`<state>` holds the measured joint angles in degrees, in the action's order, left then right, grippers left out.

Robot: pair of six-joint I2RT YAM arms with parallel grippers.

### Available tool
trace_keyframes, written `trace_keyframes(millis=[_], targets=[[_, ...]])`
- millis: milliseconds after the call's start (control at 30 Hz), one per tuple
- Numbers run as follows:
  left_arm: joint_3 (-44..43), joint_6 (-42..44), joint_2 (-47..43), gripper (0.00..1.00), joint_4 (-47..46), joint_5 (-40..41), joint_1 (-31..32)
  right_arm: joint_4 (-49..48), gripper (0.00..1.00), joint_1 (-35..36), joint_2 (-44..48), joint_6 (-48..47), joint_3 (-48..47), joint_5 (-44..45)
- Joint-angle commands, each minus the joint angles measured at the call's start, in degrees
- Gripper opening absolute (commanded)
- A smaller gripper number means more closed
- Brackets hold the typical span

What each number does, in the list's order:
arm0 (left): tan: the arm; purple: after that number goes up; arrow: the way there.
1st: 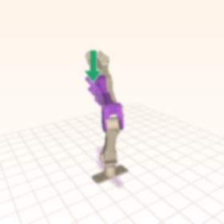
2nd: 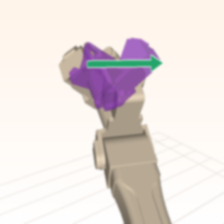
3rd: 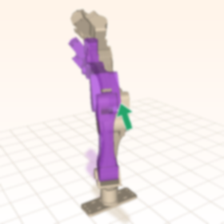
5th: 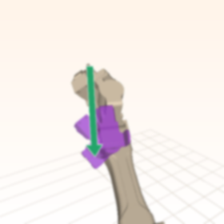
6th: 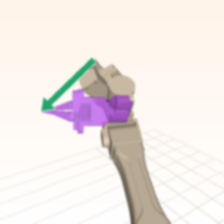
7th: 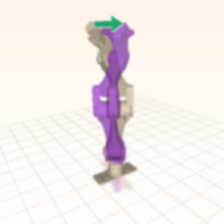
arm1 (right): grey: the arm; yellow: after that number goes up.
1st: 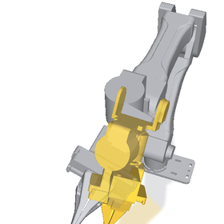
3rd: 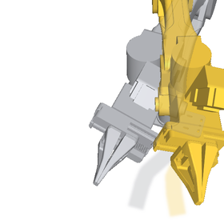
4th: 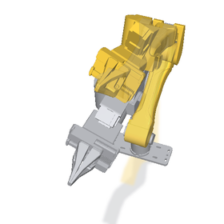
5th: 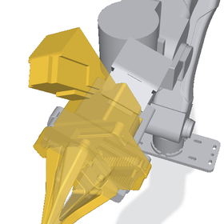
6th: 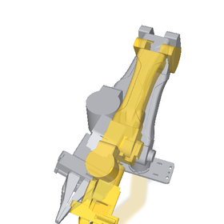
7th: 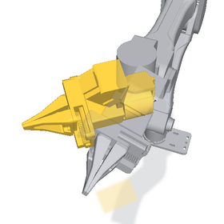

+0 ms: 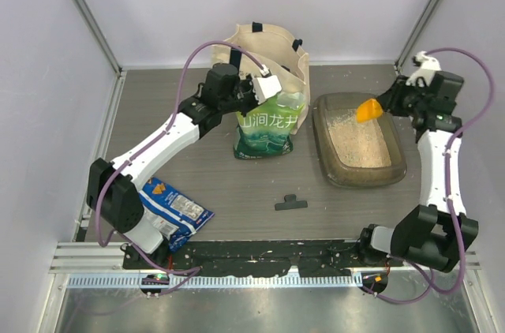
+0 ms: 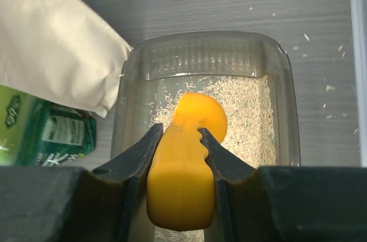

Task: Fill the litter box with clean litter

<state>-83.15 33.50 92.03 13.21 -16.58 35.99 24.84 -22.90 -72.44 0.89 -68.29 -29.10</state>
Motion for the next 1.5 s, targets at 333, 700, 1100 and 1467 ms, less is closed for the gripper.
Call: trace_keyframes(millis=[333, 700, 1100, 1467], targets=[[2.30, -3.08, -7.39, 0.00, -9.78, -1.18, -0.30, -0.94, 0.01, 14.45, -1.02, 2.21, -20.54, -7.88], [0.98, -12.49, -7.92, 0.00, -9.34, -1.53, -0.30, 15.05, 0.01, 28.51, -9.20, 2.73, -33.40, -12.12], [3.35, -13.81, -11.26, 0.00, -8.12, -1.35, -0.30, 27.53, 0.01, 35.72, -15.96, -17.57, -41.72, -8.61], [0.28, -31.98, -11.78, 0.00, -8.20, -1.53, -0.22, 19.64, 0.01, 51.19, -15.27, -9.63, -31.93, 23.81]])
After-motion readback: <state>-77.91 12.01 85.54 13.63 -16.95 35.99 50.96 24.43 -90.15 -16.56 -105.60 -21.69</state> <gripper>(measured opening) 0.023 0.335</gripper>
